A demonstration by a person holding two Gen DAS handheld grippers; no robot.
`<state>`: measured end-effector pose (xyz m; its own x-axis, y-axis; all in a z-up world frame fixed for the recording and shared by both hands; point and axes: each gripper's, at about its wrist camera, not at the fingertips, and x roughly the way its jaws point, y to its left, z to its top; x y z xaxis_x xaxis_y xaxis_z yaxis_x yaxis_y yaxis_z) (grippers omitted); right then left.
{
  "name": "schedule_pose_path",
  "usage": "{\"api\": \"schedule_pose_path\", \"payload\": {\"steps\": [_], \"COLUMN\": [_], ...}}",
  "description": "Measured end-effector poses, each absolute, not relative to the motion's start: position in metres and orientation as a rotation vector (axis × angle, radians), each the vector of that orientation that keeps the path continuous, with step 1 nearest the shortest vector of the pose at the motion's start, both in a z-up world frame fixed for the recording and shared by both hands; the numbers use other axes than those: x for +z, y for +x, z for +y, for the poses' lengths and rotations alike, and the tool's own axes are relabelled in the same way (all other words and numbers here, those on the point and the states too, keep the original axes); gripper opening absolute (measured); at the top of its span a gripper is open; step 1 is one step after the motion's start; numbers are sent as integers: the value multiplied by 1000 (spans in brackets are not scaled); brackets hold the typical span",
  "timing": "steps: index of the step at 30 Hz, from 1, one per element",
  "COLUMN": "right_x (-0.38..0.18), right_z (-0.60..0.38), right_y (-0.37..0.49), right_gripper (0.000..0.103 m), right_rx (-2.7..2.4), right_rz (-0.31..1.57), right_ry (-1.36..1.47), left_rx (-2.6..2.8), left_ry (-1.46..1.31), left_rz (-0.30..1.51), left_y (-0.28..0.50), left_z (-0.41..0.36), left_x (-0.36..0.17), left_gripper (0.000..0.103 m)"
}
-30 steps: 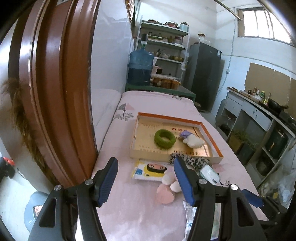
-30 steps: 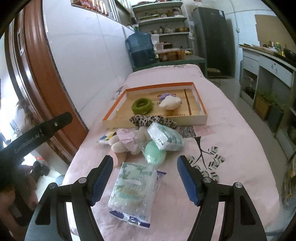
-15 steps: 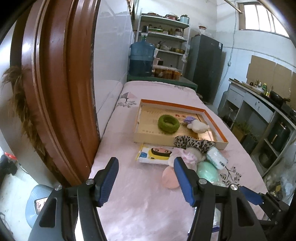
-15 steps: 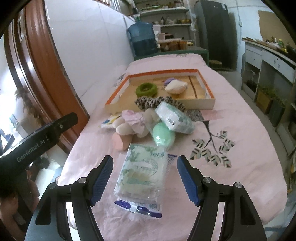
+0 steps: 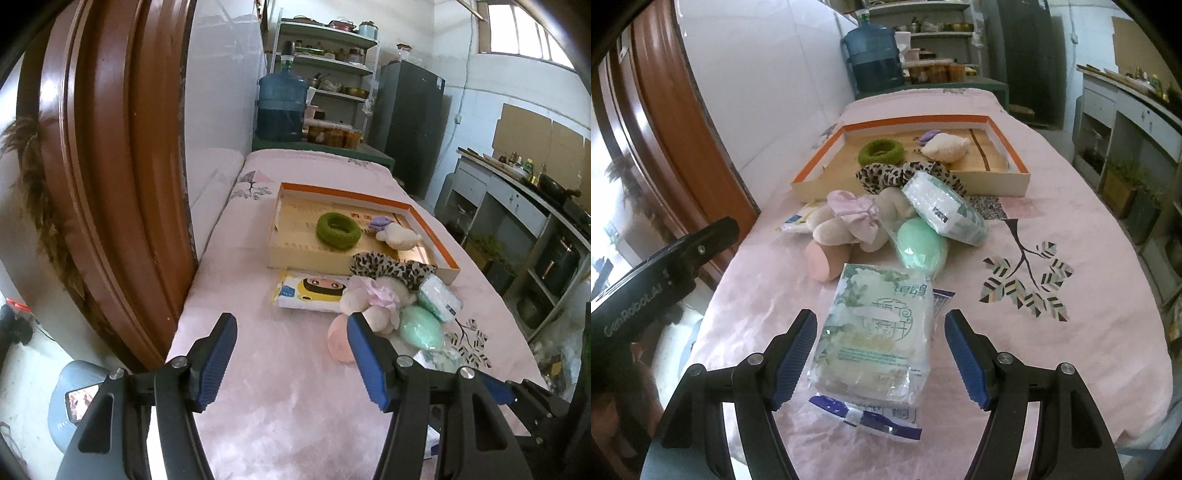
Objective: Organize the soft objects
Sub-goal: 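Grasp the green-printed wipes pack with the right gripper while the left gripper grasps the white snack bag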
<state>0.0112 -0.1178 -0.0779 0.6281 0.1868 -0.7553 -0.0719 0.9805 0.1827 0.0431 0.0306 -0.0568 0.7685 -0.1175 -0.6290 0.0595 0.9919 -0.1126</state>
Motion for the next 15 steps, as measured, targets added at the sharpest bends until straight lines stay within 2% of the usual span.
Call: {"api": "schedule_pose_path", "payload": {"steps": [2, 4, 15], "right_x": [-80, -80, -61], "right_z": [-120, -122, -163], "right_y": [12, 12, -1], "right_gripper": [70, 56, 53], "right_rx": [167, 181, 139], "right_rz": [882, 878, 778], "right_ry": [152, 162, 220], "left_rx": [-102, -106, -238], "left_ry": [-85, -83, -106], "left_rz": [697, 704, 769], "left_y": [44, 44, 42], "left_z": [29, 27, -10], "left_x": [-60, -63, -83], "left_gripper": [62, 62, 62]}}
